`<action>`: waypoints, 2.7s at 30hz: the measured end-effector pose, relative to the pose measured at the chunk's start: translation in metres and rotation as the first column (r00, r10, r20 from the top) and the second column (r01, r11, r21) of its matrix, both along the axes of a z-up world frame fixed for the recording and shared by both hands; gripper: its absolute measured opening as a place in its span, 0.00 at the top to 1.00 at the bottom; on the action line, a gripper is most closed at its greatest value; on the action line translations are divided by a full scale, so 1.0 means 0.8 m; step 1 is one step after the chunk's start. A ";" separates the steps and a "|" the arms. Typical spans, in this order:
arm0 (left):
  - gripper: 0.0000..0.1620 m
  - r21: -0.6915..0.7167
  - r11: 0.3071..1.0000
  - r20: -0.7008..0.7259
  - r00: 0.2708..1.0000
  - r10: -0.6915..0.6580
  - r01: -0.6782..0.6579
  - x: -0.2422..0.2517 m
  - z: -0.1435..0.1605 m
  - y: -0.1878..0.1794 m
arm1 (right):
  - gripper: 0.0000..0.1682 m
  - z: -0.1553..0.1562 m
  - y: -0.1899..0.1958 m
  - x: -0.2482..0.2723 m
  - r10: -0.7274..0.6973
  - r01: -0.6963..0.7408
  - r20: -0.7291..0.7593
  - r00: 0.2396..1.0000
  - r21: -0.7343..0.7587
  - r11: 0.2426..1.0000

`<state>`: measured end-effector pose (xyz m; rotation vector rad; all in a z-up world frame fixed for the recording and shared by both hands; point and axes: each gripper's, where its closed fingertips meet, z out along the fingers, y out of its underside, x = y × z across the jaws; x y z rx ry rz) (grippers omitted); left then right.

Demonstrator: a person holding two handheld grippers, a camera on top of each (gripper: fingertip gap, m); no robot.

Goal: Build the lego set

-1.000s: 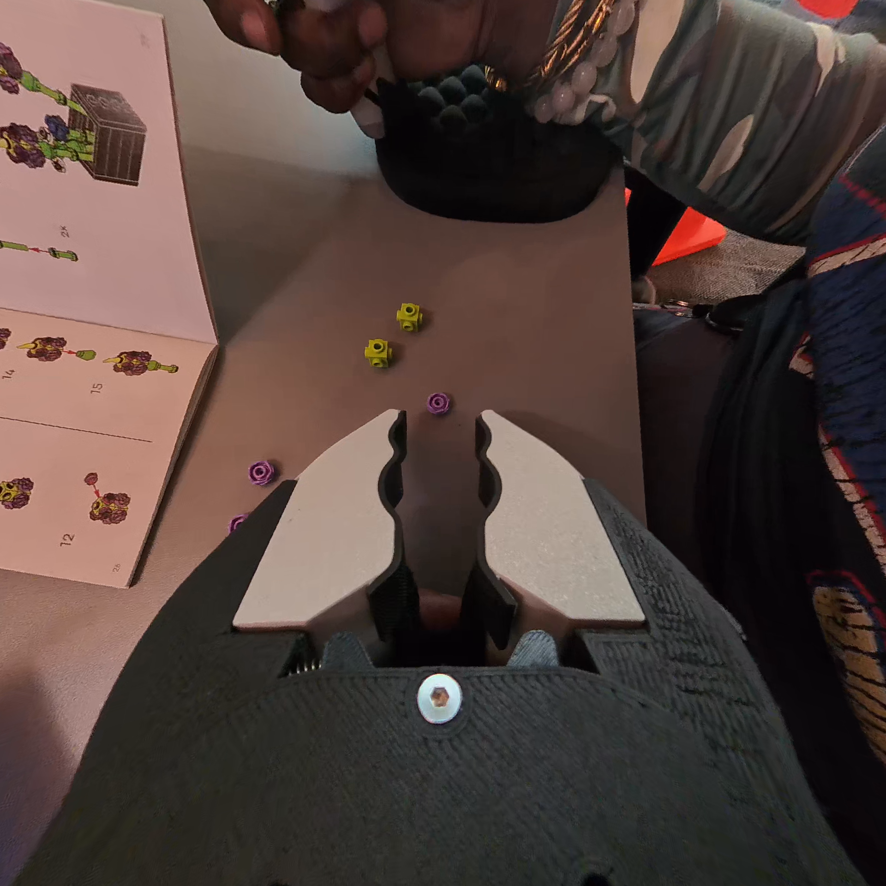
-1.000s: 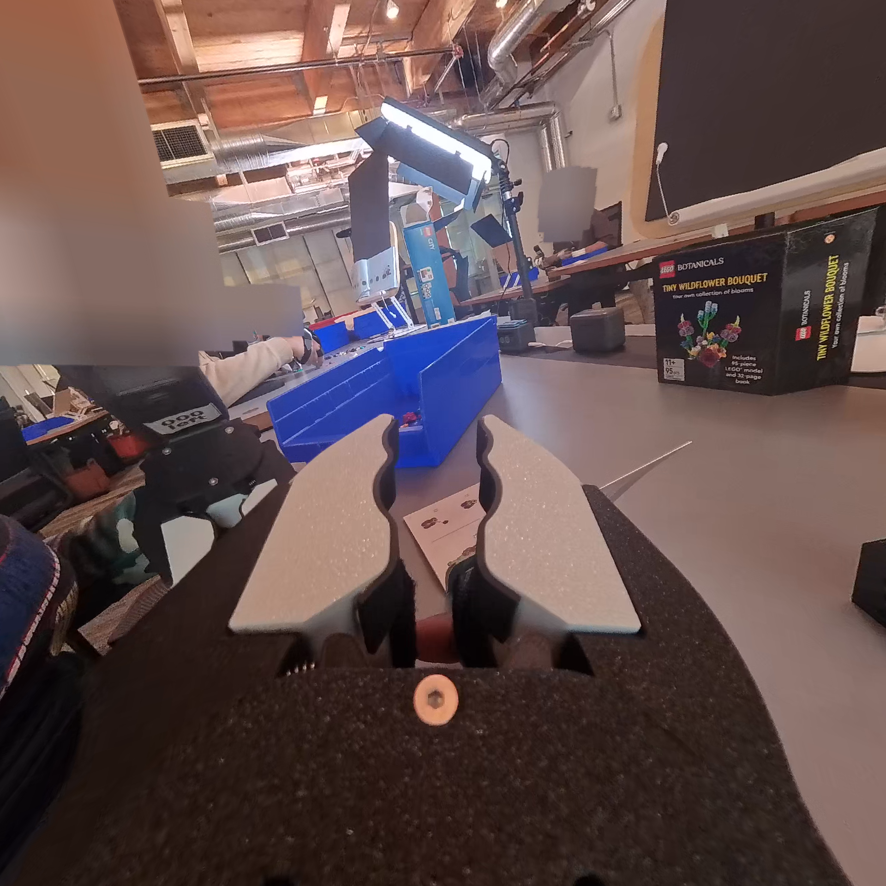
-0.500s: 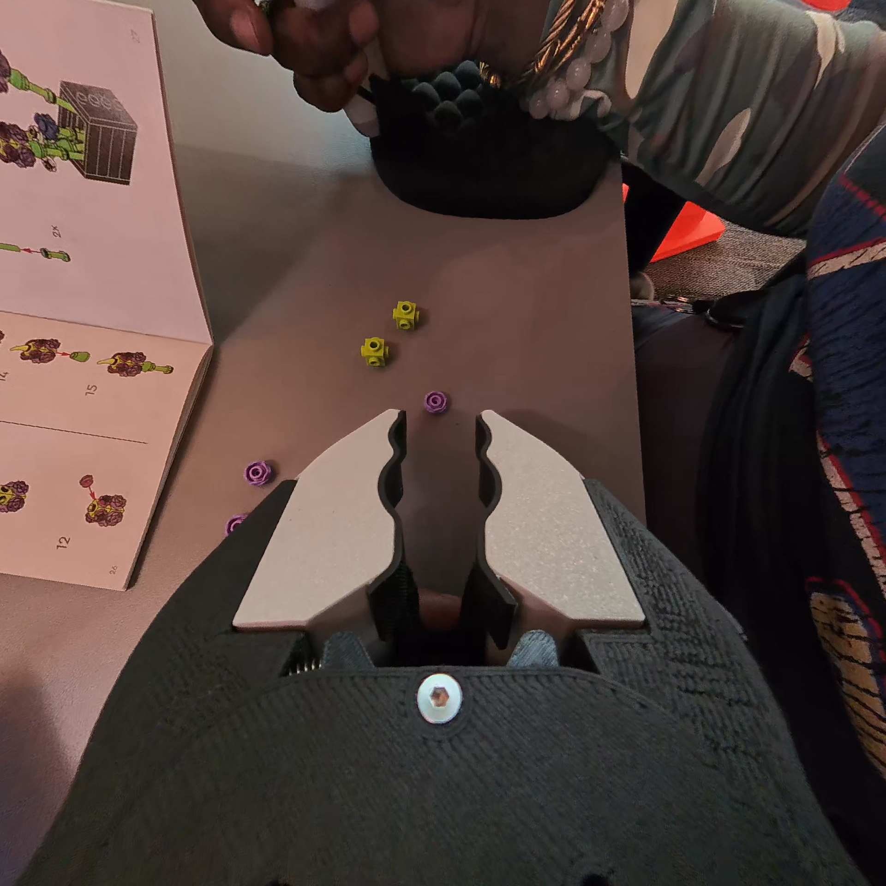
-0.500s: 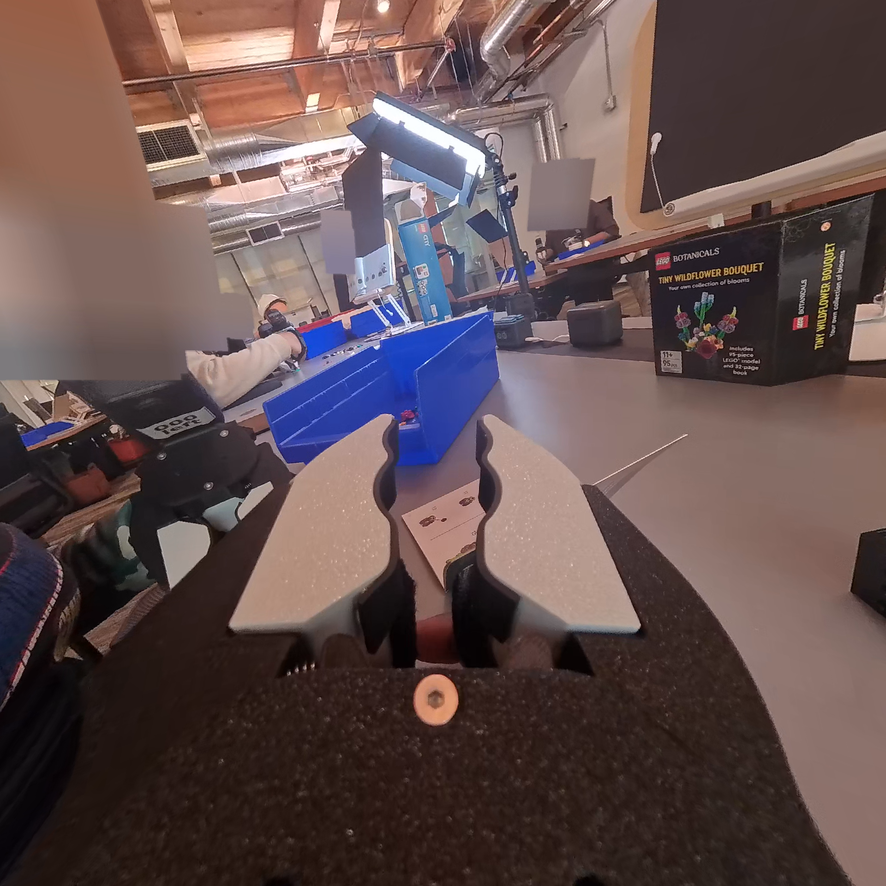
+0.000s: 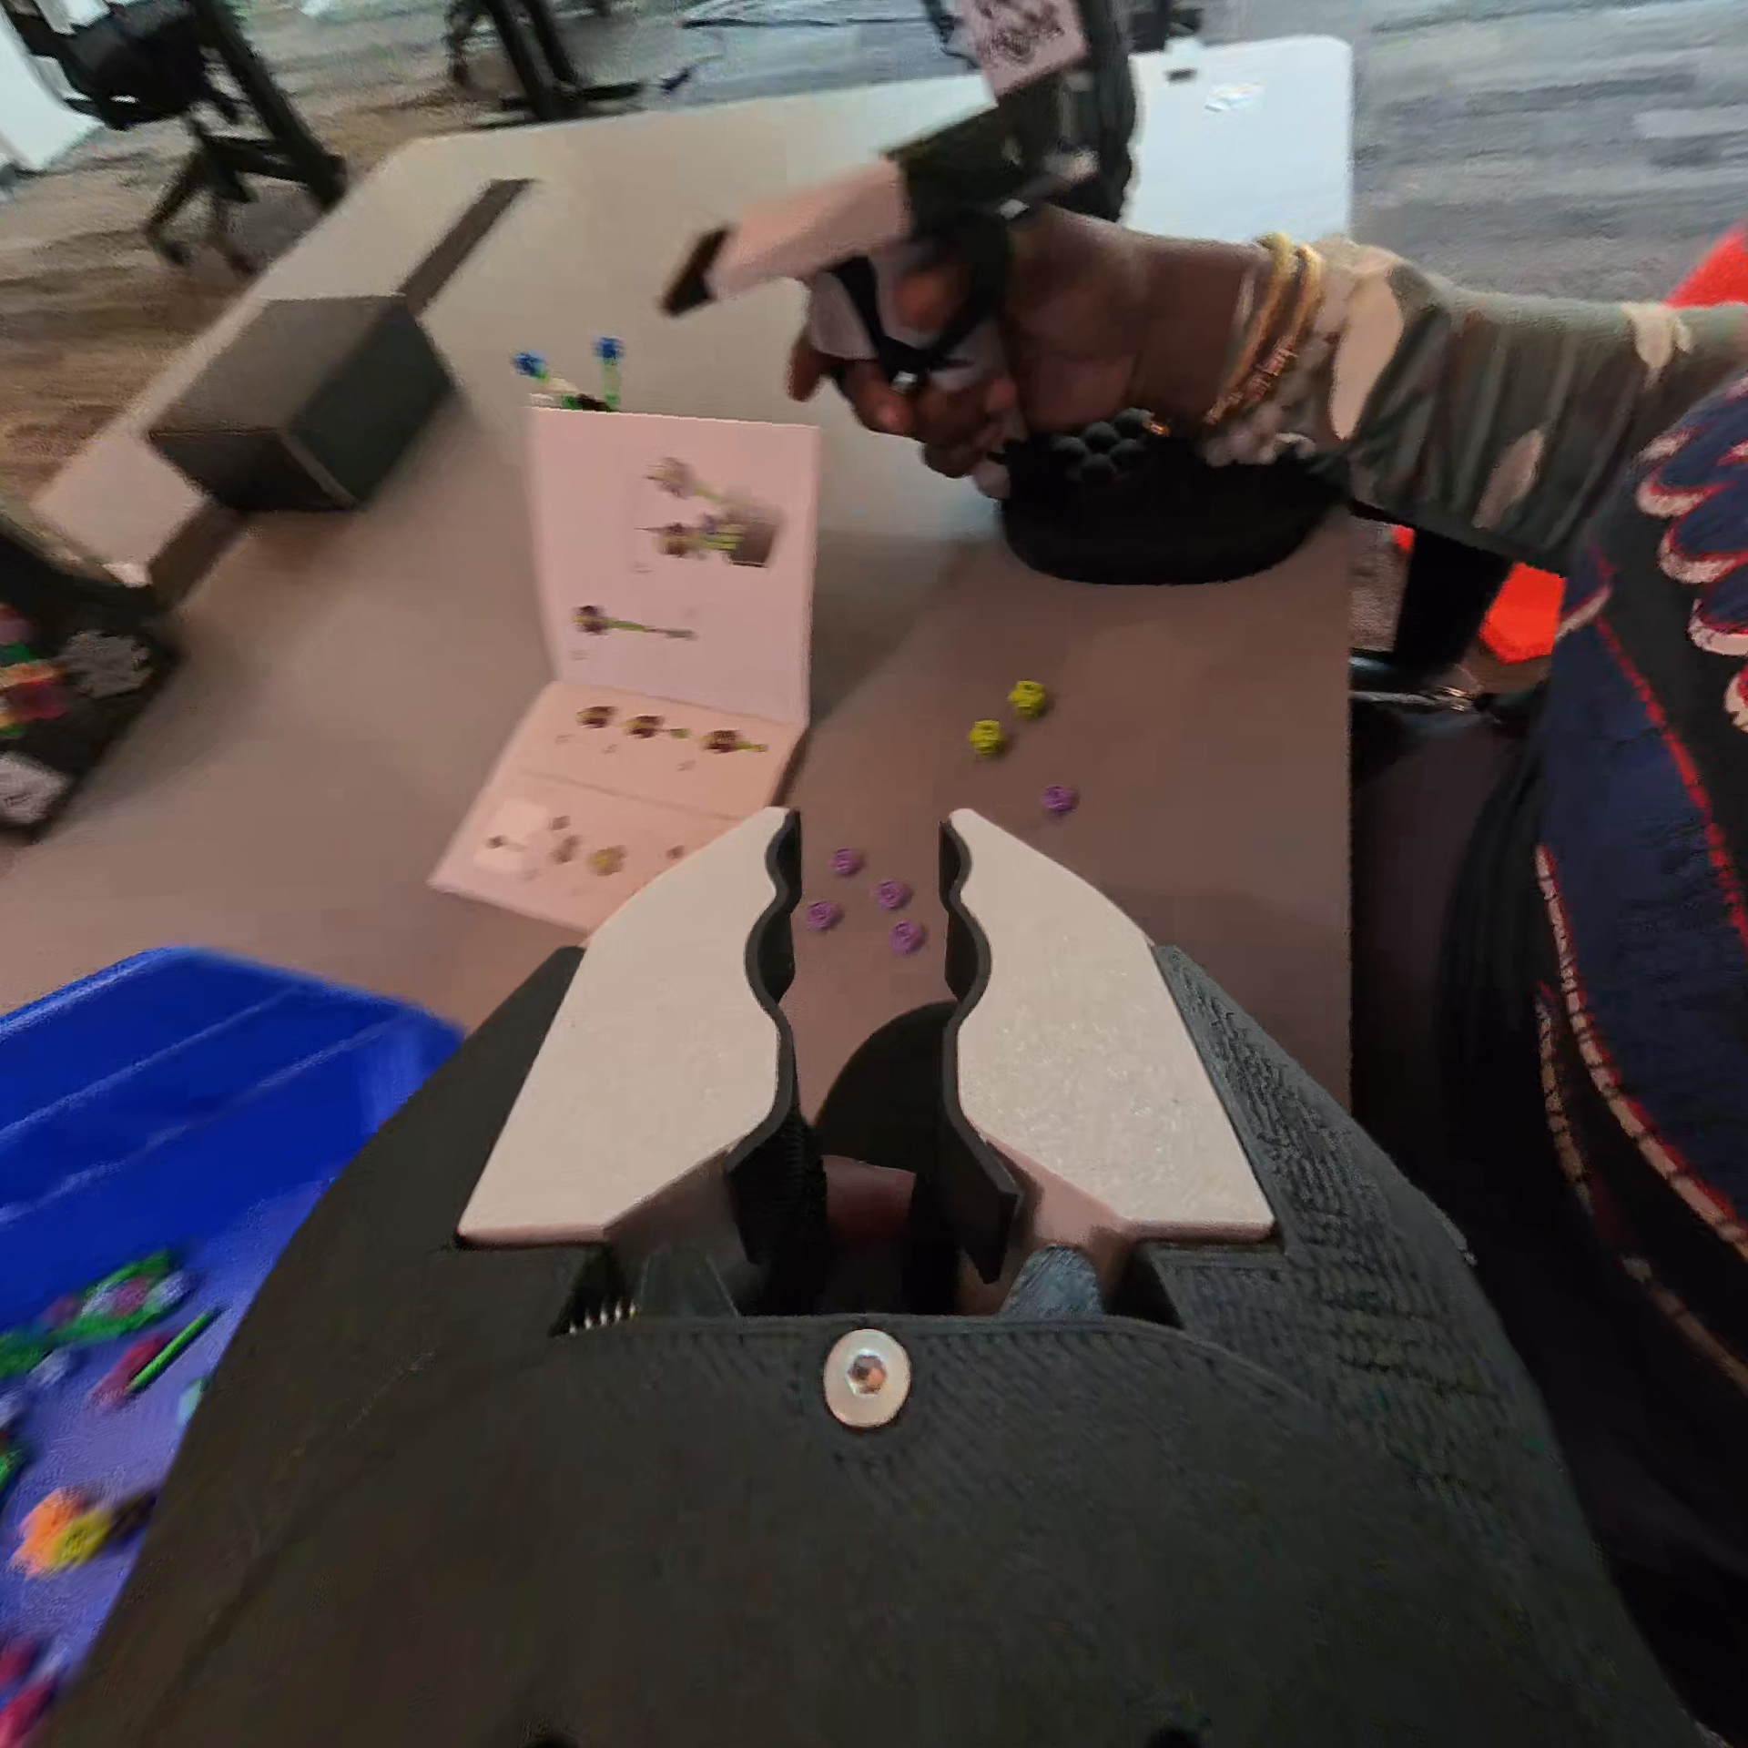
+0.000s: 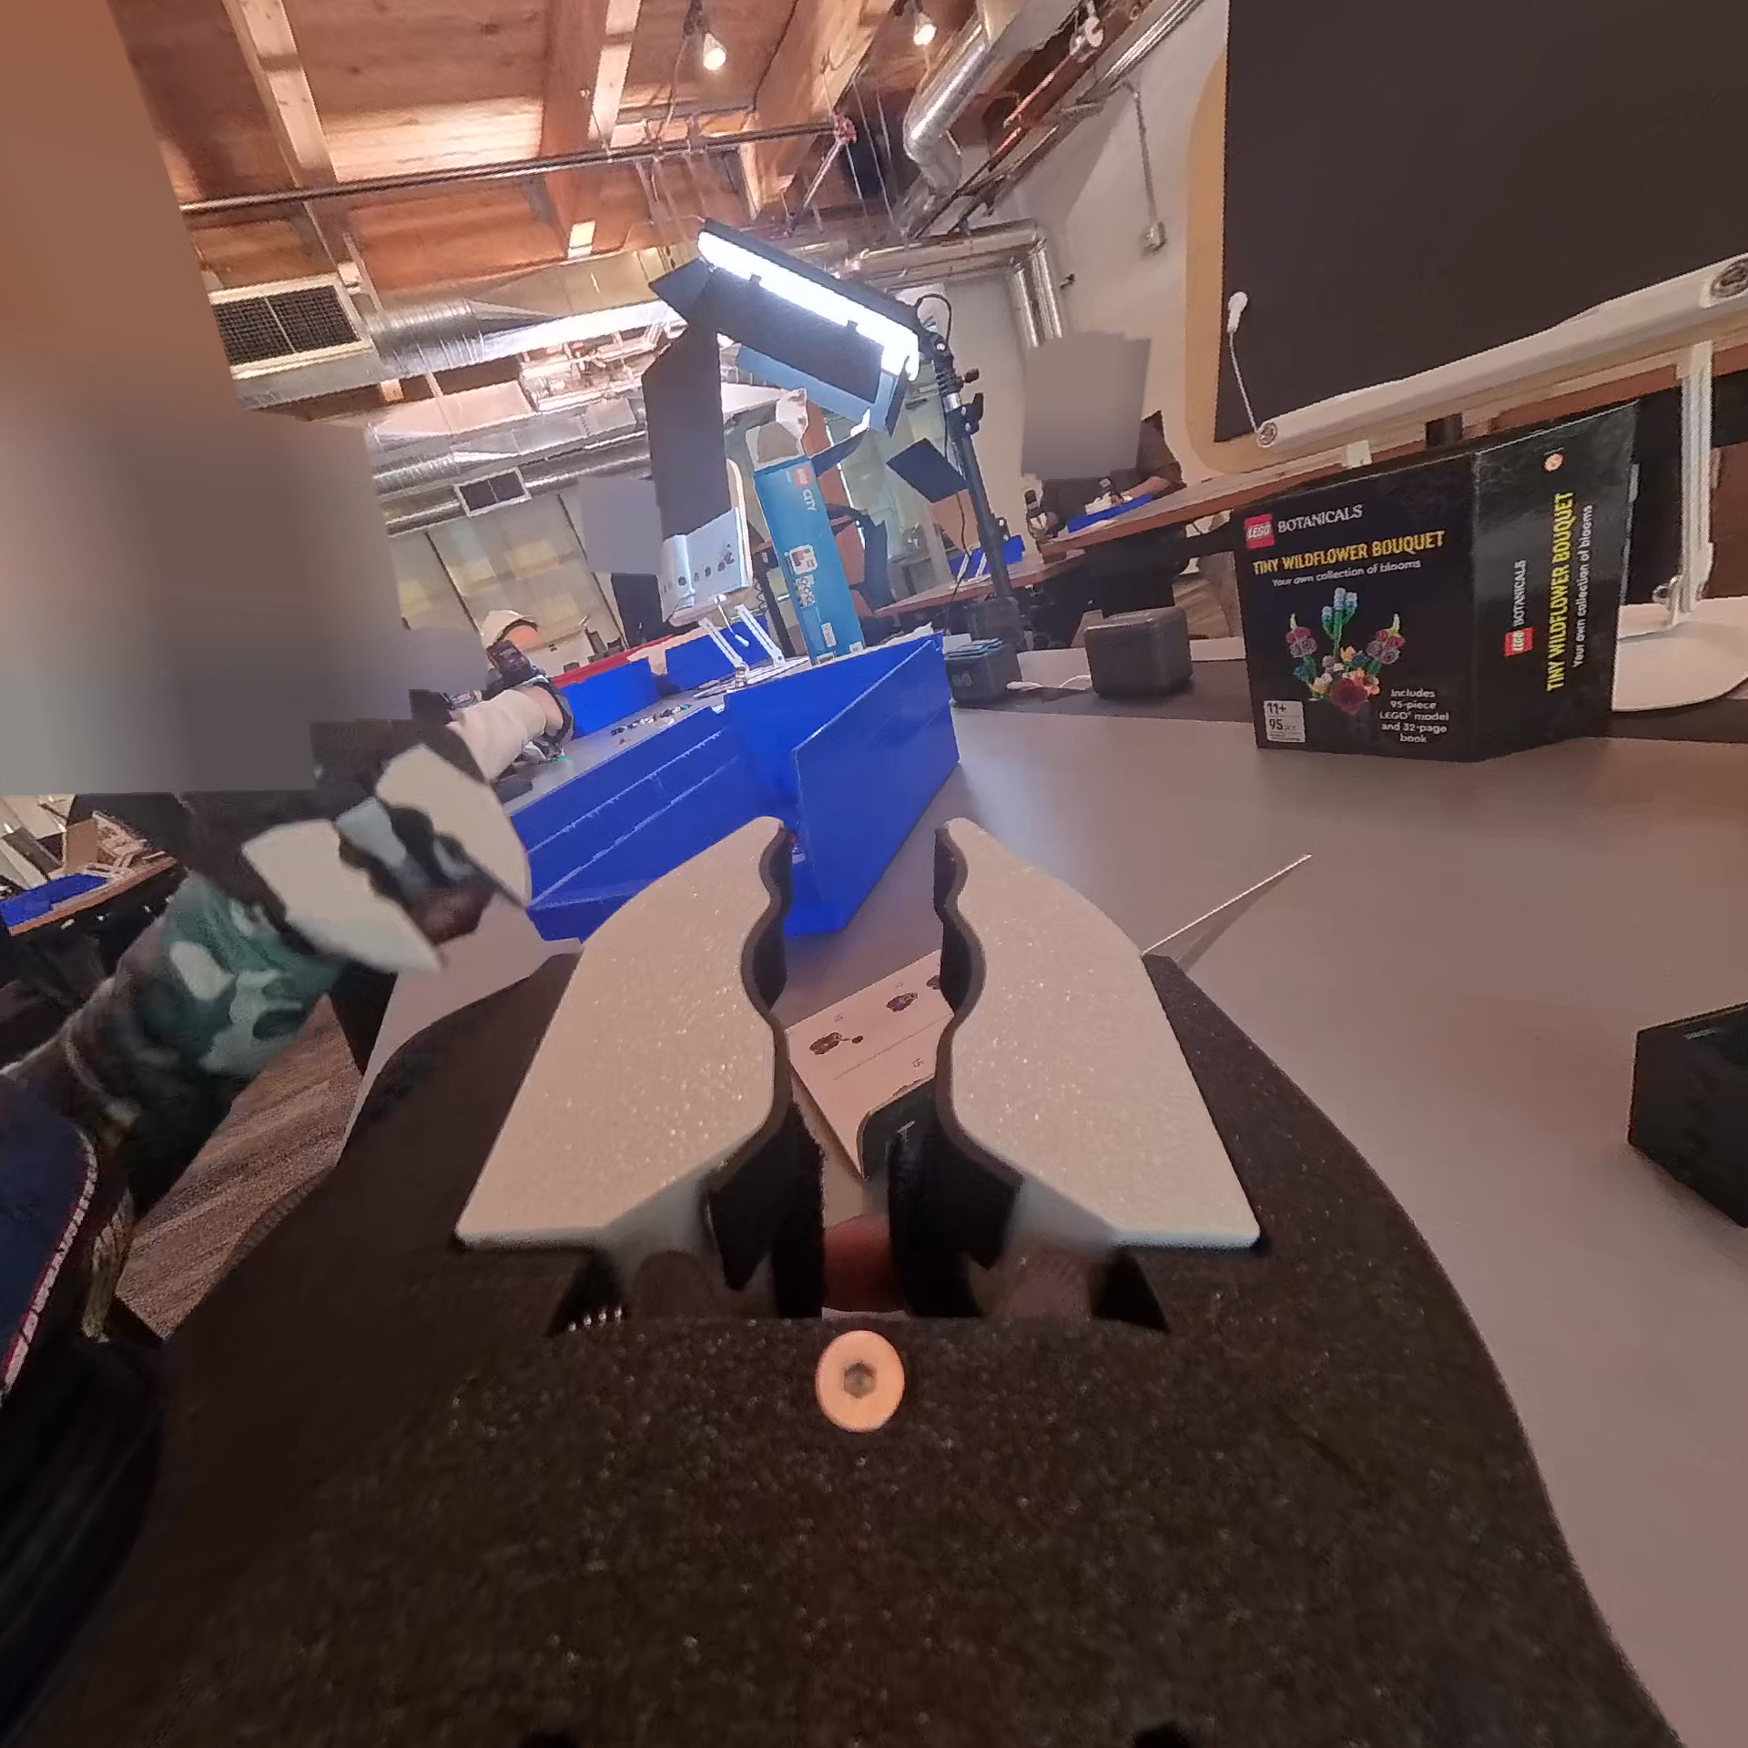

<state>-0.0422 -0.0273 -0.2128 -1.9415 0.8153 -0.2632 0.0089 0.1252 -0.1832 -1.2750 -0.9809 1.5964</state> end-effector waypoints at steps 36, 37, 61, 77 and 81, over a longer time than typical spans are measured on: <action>0.83 -0.059 0.924 -0.231 0.906 0.355 -0.377 -0.324 -0.033 0.092 | 0.82 -0.004 0.001 -0.003 0.013 -0.012 0.024 1.000 -0.018 1.000; 0.83 -0.078 0.926 -0.243 0.908 0.343 -0.370 -0.322 -0.038 0.091 | 0.82 -0.004 0.001 -0.003 0.012 -0.012 0.023 1.000 -0.017 1.000; 0.83 -0.340 0.825 -0.370 0.871 0.324 -0.451 -0.342 -0.097 0.065 | 0.82 -0.004 -0.003 -0.004 0.016 -0.016 0.029 0.999 0.009 1.000; 0.91 -0.486 0.807 -0.231 0.940 0.251 -0.335 -0.317 -0.094 0.086 | 0.82 -0.005 -0.004 -0.005 0.016 -0.017 0.034 0.999 0.015 1.000; 0.93 -0.447 0.818 -0.377 0.906 0.193 -0.361 -0.338 -0.094 0.090 | 0.82 -0.005 -0.006 -0.005 0.019 -0.020 0.038 0.999 0.022 1.000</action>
